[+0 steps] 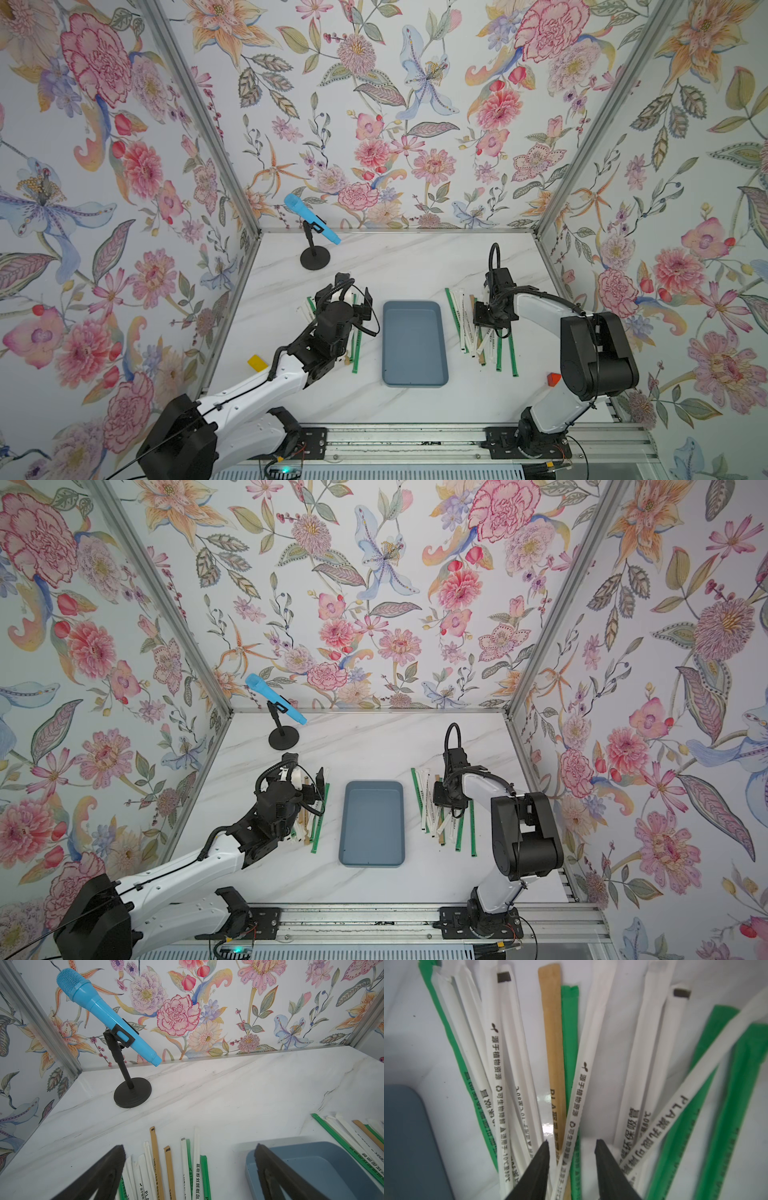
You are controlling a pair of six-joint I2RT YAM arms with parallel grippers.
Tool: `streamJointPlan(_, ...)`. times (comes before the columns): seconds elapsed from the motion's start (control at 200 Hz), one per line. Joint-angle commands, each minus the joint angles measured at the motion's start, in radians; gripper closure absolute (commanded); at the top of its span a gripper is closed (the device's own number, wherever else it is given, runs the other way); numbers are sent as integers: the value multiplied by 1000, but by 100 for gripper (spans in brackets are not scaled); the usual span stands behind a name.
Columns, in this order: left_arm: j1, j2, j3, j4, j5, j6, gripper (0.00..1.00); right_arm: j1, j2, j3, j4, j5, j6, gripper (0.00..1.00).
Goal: Put the straws into the storage box
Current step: Pick up the straw from the center of the board.
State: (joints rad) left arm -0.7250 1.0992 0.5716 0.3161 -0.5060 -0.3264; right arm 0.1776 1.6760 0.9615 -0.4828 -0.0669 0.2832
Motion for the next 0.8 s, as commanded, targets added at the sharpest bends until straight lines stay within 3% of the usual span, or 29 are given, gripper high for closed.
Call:
streamJointPlan(0.0,-8,-9,-13,-21,-26,-27,0,8,26,32,-3,19,-7,71)
streamJointPlan(0.27,-7,-23,-18,-32,-42,-30,0,2,42,35,-3,29,-13,93)
streamJointPlan(0.44,-7,-38,-20,-48,-58,-23,0,21,-41,34,-13,22,8,94)
streamJointPlan(0.625,-7,-38,-21,-59,-68,-24,0,35,-122,47,-61,49,12,87)
streamJointPlan(0.796,-7,-21,-16,-62,-76,-27,0,64,-157,72,-108,8,18,89)
